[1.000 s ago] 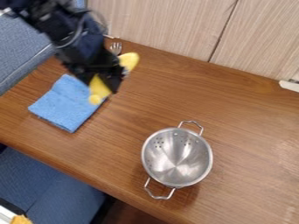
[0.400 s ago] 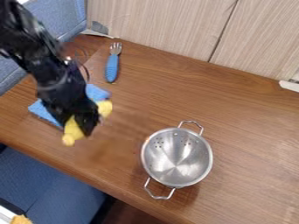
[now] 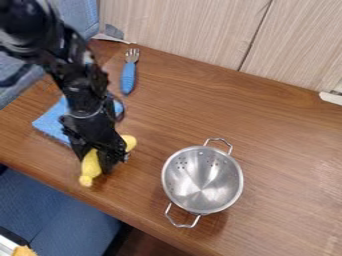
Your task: Put the yellow object on the right side of the blue cloth
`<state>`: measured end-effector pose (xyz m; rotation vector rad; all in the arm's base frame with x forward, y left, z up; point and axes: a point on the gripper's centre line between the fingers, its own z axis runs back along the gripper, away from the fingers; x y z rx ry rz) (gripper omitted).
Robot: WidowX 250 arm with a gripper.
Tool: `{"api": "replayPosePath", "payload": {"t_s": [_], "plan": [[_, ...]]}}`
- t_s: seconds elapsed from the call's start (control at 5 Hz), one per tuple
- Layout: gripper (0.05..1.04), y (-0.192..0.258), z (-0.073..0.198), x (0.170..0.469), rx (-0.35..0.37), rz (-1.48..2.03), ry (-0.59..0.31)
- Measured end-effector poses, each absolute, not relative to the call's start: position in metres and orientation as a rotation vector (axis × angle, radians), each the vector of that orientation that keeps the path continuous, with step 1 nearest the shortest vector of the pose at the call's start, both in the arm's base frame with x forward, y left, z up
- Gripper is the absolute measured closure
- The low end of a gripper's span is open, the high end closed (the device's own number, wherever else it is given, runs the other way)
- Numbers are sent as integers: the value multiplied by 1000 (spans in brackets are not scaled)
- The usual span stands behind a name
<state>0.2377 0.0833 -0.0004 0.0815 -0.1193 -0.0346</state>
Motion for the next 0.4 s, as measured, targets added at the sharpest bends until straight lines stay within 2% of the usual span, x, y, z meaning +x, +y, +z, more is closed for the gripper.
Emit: {"api": "replayPosePath", "payload": {"t_s": [0.2, 0.4], "plan": [[471, 83, -4, 241, 92, -28, -111], [155, 83, -7, 239, 86, -6, -91]]}}
